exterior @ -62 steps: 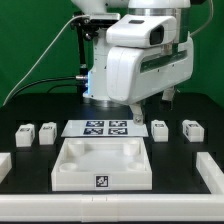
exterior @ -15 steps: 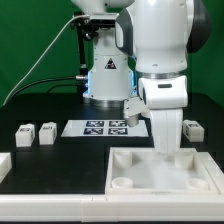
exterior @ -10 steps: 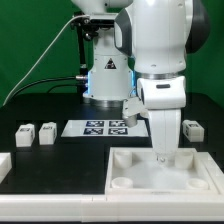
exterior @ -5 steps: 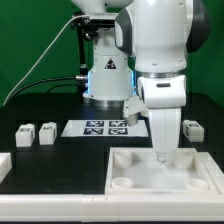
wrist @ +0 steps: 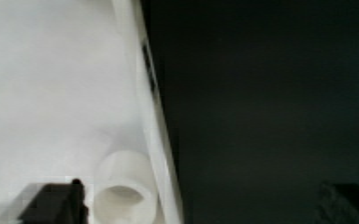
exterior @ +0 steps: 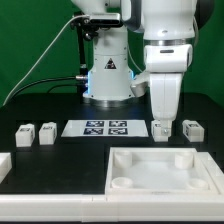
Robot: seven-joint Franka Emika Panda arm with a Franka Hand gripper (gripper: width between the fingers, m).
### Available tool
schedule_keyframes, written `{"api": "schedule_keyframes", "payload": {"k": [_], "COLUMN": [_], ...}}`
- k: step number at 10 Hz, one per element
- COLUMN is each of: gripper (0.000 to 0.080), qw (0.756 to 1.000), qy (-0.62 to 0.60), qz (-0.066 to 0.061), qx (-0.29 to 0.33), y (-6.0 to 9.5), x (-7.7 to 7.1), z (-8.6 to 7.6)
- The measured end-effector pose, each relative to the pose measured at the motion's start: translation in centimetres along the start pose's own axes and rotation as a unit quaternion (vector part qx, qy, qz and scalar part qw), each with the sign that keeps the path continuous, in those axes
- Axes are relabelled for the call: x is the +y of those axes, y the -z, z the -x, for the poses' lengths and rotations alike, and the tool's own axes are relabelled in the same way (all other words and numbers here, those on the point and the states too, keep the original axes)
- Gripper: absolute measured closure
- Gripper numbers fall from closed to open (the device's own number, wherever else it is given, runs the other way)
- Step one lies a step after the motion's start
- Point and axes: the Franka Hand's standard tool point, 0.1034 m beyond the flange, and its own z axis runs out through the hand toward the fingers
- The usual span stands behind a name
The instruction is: Assemble one leg
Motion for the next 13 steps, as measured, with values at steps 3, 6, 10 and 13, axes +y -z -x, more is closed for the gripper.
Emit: {"api": "schedule_keyframes", "payload": {"k": [3, 6, 10, 13], "gripper": [0.0151, 0.0151, 0.0151, 0.0151], "qw": [0.994, 0.944, 0.825, 0.811], "qy": [-0.106, -0.328, -0.565, -0.584], "qz": [-0.001, 0.002, -0.023, -0.026], "qx": [0.001, 0.017, 0.021, 0.021], "y": [0.0, -0.7, -1.5, -1.6], "x": [0.0, -1.2, -4.5, -5.7], "z": [0.0, -0.3, -4.2, -6.1]}}
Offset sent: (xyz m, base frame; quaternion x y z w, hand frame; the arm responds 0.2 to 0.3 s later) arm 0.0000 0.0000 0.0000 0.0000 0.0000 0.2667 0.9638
